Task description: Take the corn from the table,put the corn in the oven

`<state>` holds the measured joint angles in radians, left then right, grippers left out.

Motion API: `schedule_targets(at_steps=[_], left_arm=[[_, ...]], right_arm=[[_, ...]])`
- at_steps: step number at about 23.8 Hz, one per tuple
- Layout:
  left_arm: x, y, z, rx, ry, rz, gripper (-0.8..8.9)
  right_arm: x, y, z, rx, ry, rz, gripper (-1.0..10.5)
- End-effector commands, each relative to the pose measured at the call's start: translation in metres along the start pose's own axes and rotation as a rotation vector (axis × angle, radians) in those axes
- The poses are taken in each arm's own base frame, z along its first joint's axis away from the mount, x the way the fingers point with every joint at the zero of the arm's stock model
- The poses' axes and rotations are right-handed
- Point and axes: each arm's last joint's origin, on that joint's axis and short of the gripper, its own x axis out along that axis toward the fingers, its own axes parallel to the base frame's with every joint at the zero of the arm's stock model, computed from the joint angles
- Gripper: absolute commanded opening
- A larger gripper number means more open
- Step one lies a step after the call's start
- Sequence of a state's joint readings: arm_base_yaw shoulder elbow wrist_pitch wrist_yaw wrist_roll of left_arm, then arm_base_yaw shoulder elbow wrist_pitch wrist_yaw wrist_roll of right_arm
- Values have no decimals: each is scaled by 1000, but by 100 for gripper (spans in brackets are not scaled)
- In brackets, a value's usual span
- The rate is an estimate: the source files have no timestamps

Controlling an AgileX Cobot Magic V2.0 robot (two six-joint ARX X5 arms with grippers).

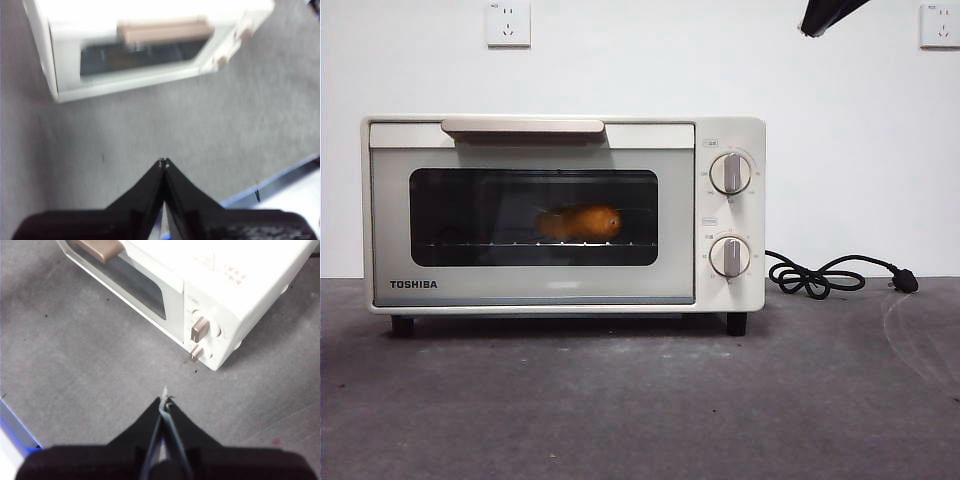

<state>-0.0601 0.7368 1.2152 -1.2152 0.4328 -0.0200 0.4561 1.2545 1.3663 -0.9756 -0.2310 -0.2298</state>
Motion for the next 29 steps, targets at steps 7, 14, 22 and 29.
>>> schedule_targets(at_steps=[7, 14, 22, 29], left_arm=[[-55, -25, -16, 227, -460, 5, -4], [-50, -23, -18, 409, -904, -19, -4], [25, 13, -64, 509, -1148, -8, -4], [85, 45, -108, 368, -1085, 131, -4]], right_arm=[[1, -2, 8, -24, -72, -21, 1], [0, -3, 12, -32, -106, -30, 1], [0, -3, 12, -32, -107, -30, 1], [0, -3, 12, -32, -107, -29, 1]])
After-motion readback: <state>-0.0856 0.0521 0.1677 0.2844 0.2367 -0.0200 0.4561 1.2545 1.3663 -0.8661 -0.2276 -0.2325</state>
